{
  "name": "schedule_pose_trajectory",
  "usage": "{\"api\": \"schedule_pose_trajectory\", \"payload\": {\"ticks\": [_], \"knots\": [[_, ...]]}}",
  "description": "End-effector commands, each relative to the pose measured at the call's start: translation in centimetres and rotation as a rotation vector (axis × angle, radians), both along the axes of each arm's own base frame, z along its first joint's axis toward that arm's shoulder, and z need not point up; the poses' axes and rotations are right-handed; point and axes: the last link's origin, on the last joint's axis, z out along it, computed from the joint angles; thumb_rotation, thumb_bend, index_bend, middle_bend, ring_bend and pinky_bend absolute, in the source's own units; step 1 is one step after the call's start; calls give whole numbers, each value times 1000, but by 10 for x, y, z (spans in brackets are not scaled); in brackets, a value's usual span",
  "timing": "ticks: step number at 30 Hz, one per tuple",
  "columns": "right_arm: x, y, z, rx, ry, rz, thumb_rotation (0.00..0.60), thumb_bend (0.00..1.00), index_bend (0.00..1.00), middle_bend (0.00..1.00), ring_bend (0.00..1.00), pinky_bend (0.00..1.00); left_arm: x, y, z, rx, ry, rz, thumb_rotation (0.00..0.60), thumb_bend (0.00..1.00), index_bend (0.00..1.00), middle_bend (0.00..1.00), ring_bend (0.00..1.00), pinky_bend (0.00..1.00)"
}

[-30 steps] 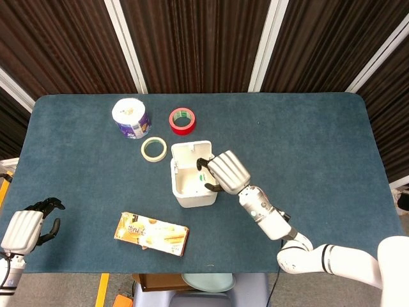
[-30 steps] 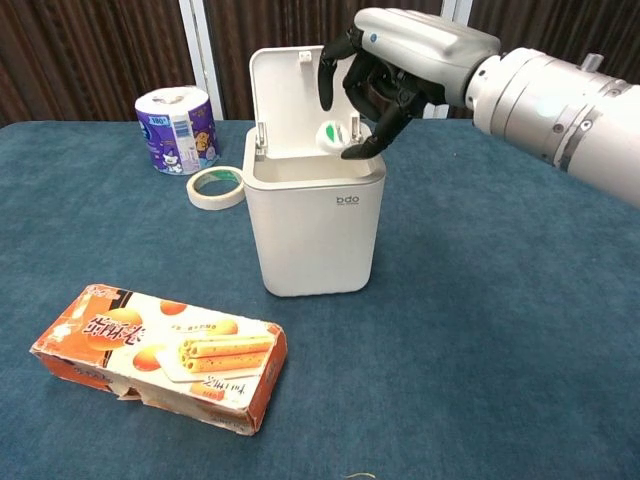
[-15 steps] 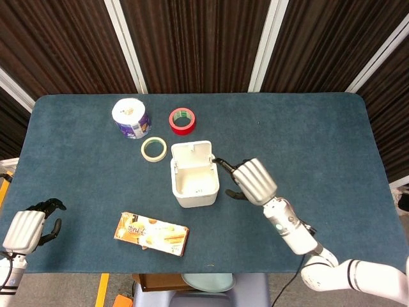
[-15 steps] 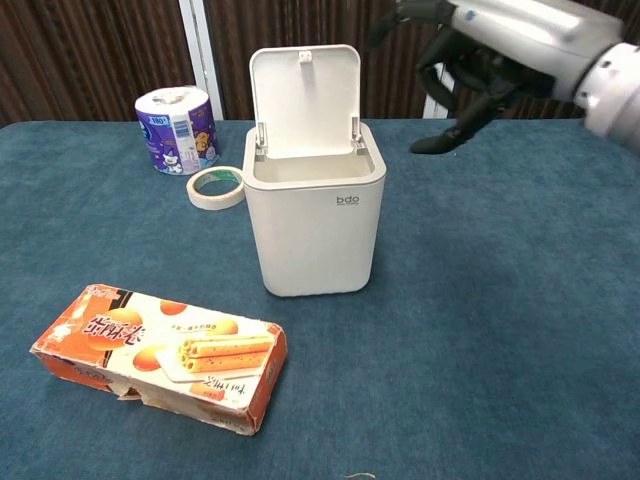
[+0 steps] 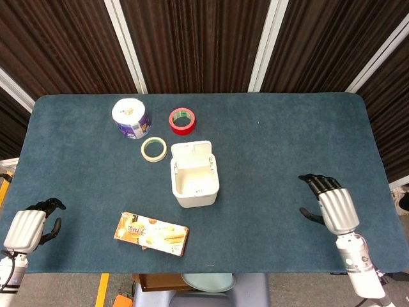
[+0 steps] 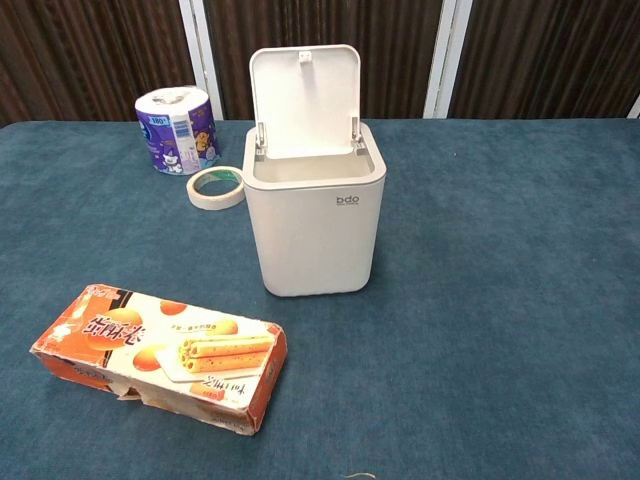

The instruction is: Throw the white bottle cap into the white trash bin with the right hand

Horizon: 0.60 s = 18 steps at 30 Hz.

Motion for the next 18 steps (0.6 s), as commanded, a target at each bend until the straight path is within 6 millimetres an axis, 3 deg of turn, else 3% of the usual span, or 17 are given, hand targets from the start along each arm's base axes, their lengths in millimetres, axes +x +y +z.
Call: {"api": "schedule_pose_trajectory", "payload": {"ticks": [1,5,9,18], "knots": [[-33,8,7,-5,-62,-75,600,91,318,274,207,350,0,1,0,3,0,0,600,531,387,313,378,495],[-37,6,7,-5,-71,-87,600,91,248,202,131,289,0,1,0,5,-1,1,600,531,387,313,378,495],[-48,4,1,2,53,-140,600,91,136,139,57,207,0,0,0,6,-1,-4,600,531,387,312,378,495],[-46,4,2,10,54,-163,600,91,115,134,55,205,1,0,-2,-2,5,-11,600,531,387,312,378,494]]}}
